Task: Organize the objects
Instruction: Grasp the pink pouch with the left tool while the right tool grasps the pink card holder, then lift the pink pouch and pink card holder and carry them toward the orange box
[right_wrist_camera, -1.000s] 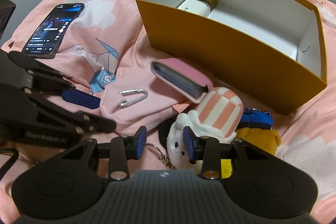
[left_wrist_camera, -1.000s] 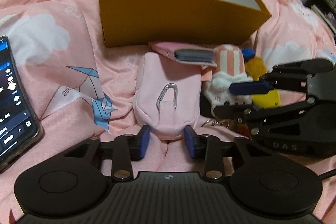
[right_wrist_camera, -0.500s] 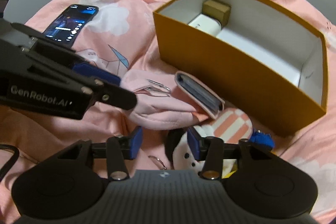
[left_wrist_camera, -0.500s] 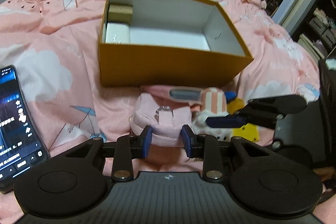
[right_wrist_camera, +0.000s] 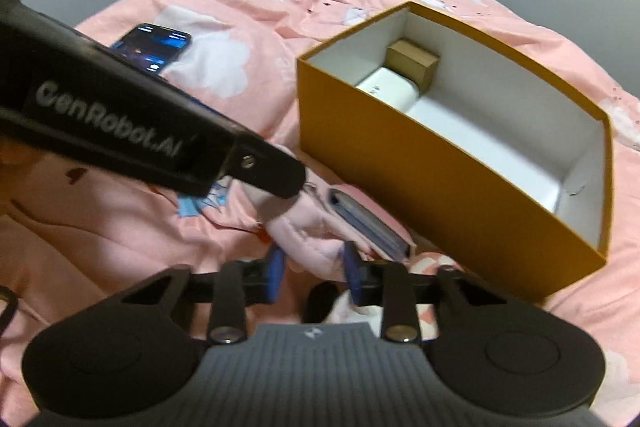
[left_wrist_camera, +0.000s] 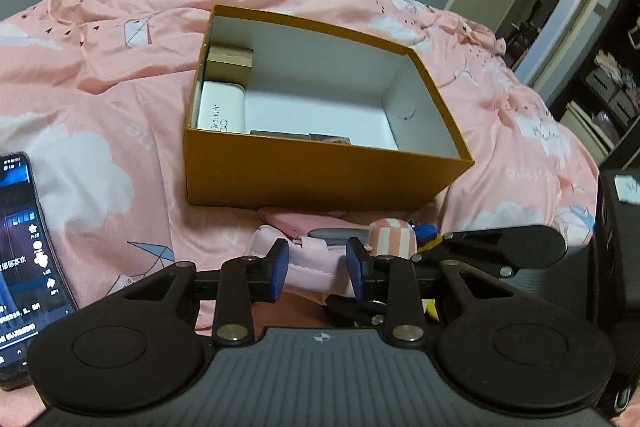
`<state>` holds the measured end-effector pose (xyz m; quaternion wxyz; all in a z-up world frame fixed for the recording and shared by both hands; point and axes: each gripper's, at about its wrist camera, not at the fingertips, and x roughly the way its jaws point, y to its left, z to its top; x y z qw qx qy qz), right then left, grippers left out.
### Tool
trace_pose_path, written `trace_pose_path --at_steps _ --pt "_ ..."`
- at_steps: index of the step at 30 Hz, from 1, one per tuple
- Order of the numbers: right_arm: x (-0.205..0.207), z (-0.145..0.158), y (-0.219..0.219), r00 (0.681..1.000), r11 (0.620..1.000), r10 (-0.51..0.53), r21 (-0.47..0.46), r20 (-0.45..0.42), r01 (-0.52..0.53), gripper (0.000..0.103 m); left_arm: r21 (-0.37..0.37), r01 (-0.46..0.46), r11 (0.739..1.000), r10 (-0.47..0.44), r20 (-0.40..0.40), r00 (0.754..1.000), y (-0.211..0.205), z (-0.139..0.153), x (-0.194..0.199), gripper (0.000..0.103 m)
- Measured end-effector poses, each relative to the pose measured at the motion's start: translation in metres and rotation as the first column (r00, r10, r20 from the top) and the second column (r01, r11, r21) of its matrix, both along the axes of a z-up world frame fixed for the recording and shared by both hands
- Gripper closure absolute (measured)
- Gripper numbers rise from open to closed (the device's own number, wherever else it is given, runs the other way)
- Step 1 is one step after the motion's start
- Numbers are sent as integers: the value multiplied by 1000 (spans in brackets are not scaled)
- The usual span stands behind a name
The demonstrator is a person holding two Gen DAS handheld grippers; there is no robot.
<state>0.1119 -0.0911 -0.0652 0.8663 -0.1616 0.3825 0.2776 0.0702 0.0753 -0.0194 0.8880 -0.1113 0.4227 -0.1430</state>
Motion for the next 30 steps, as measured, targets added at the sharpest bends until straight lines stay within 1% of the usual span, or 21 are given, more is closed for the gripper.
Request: trace_pose_path --at_steps 3,4,5,7,8,10,13,16,18,19,23,27,29,30 --pt "-1 3 -2 1000 1000 -5 11 16 5 86 -22 -19 1000 20 12 1000 4 2 -2 67" --pt "-1 4 -3 1000 1000 -10 13 23 9 89 -23 -23 999 23 15 1000 4 3 -3 62" --pt "-1 6 -4 999 1000 -16 15 30 15 90 -18 -24 1000 24 16 1000 4 5 -5 58" --pt "-1 8 -7 999 999 -29 29 30 28 95 -5 -11 1000 11 26 1000 5 10 -10 54" --pt "0 10 -10 999 998 -40 40 22 39 95 4 -4 1000 4 33 999 5 12 -13 53" --pt "4 13 -16 998 995 -58 77 -7 58 95 16 2 1000 -2 36 999 8 15 -20 51" --pt "9 22 -24 997 987 -61 144 -50 68 95 35 7 999 -8 19 1000 14 15 -28 49" --pt "13 31 -28 995 972 -17 230 -102 40 96 68 1 998 -1 2 1000 20 11 -35 46" --pt "19 34 -27 989 962 11 272 -147 30 96 89 -15 996 15 -7 1000 24 5 -34 45" --pt "20 34 -25 987 962 13 273 -160 32 96 93 -22 995 24 -14 1000 25 2 -33 45" --pt "33 23 -17 982 973 -20 222 -189 62 96 79 -29 996 31 -31 999 27 -9 -24 44" --pt "42 15 -16 981 972 -34 221 -193 78 94 65 -18 998 21 -48 999 24 -19 -16 44" --pt "43 15 -16 983 974 -44 210 -179 82 89 57 -17 998 20 -47 999 23 -22 -11 43" --pt "44 16 -16 985 976 -52 200 -165 85 82 55 -21 998 23 -48 999 23 -23 -9 43"
